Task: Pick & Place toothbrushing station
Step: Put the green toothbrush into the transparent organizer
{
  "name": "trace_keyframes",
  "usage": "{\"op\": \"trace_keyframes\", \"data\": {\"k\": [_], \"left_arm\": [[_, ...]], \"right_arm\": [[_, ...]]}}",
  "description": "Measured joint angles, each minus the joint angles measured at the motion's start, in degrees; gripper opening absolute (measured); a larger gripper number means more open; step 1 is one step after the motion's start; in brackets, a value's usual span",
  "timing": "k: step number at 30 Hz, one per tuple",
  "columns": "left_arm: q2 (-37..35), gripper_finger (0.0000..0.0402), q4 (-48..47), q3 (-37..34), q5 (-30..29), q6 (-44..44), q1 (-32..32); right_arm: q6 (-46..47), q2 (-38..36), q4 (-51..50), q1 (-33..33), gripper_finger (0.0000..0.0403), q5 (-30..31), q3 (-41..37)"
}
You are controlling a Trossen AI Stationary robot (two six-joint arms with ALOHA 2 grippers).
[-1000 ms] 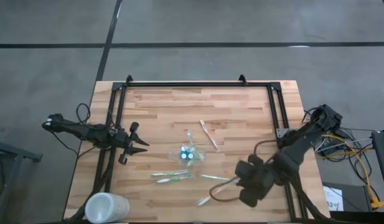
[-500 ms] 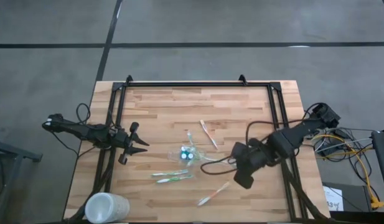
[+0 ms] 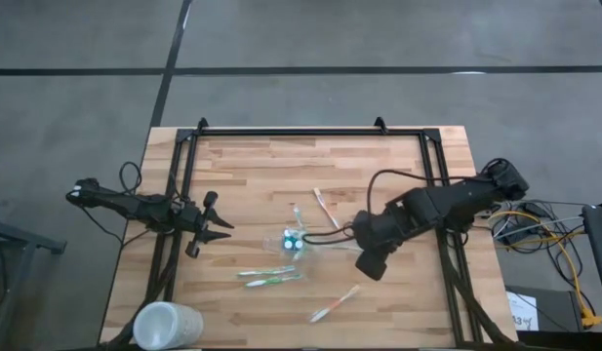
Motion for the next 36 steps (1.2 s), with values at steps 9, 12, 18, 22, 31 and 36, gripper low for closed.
{"op": "trace_keyframes", "data": {"k": [9,12,18,22,31,36], "left_arm": [[0.0,0.0108,0.0,0.0,0.0,0.0,0.0],[0.0,0.0108,0.0,0.0,0.0,0.0,0.0],[0.0,0.0108,0.0,0.0,0.0,0.0,0.0],[0.0,0.0108,0.0,0.0,0.0,0.0,0.0],[0.0,0.0108,0.0,0.0,0.0,0.0,0.0],[0.0,0.0108,0.0,0.0,0.0,0.0,0.0]], "right_arm": [[-3.0,4.2,-0.1,-4.2,0.0027,-4.5,0.0],[-4.2,4.7,0.7,-5.4,0.0027,-4.7,0.0],[-7.0,4.8,3.4,-7.0,0.0027,-4.1,0.0],[-7.6,4.8,4.6,-8.0,0.0027,-4.0,0.0],[-6.7,4.5,7.3,-9.4,0.0036,-4.0,0.0],[-5.9,4.5,7.3,-10.1,0.0052,-4.0,0.0]]}}
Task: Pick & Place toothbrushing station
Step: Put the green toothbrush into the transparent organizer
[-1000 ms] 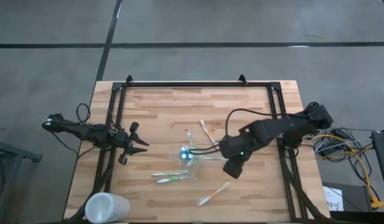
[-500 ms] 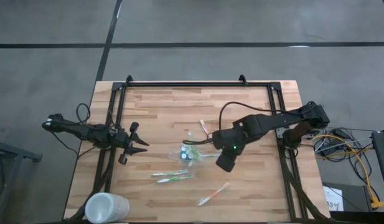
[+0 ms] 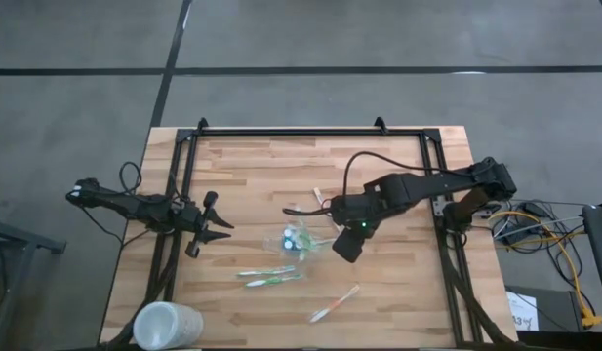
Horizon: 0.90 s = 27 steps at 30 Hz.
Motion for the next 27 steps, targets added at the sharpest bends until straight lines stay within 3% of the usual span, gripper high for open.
{"op": "trace_keyframes", "data": {"k": [15,27], "left_arm": [[0.0,0.0108,0.0,0.0,0.0,0.0,0.0],[0.0,0.0108,0.0,0.0,0.0,0.0,0.0]], "right_arm": [[-4.0,-0.1,2.1,-0.9,0.0104,-1.6,0.0],[-7.8,-0.1,7.4,-0.9,0.0222,0.0,0.0]]}}
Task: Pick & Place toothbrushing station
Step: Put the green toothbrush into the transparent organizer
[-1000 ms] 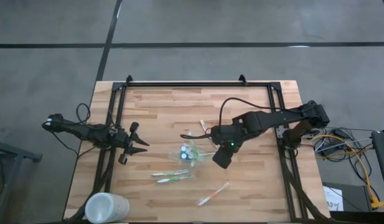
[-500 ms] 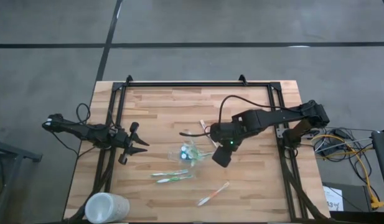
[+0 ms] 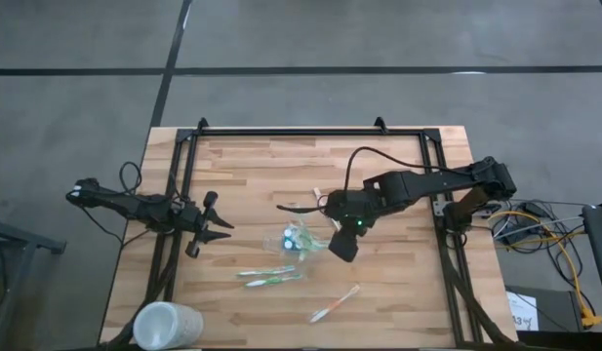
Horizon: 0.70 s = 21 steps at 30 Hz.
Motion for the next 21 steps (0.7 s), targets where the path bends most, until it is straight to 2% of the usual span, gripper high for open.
{"op": "trace_keyframes", "data": {"k": [3,8,17,21], "left_arm": [[0.0,0.0108,0.0,0.0,0.0,0.0,0.0],[0.0,0.0108,0.0,0.0,0.0,0.0,0.0],[0.0,0.0108,0.0,0.0,0.0,0.0,0.0],[0.0,0.0108,0.0,0.0,0.0,0.0,0.0]], "right_arm": [[-0.3,0.0,2.2,0.0,0.0245,3.9,0.0],[-1.4,0.0,4.1,-0.2,0.0268,4.5,0.0],[-2.6,0.0,1.1,1.8,0.0271,4.5,0.0],[3.0,0.0,-4.5,5.3,0.0265,11.4,0.0]]}}
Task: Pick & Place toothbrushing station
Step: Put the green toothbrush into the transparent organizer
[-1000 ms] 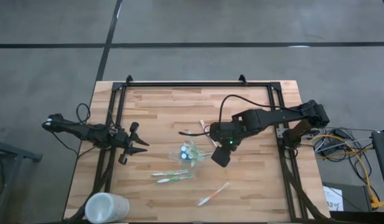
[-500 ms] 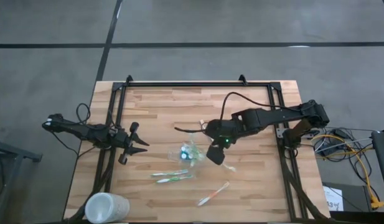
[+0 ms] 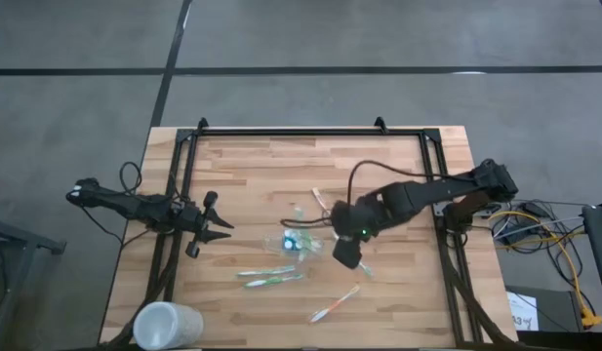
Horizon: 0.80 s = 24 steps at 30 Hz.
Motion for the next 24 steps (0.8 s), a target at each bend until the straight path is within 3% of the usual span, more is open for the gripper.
{"op": "trace_keyframes", "data": {"k": [10,17,24], "left_arm": [[0.0,0.0108,0.0,0.0,0.0,0.0,0.0],[0.0,0.0108,0.0,0.0,0.0,0.0,0.0],[0.0,0.0108,0.0,0.0,0.0,0.0,0.0]], "right_arm": [[17.6,0.4,-5.8,13.3,0.0259,18.5,-1.5],[30.2,0.5,-7.0,18.3,0.0245,21.4,-7.5],[34.6,0.5,-2.0,25.5,0.0233,30.1,-15.1]]}}
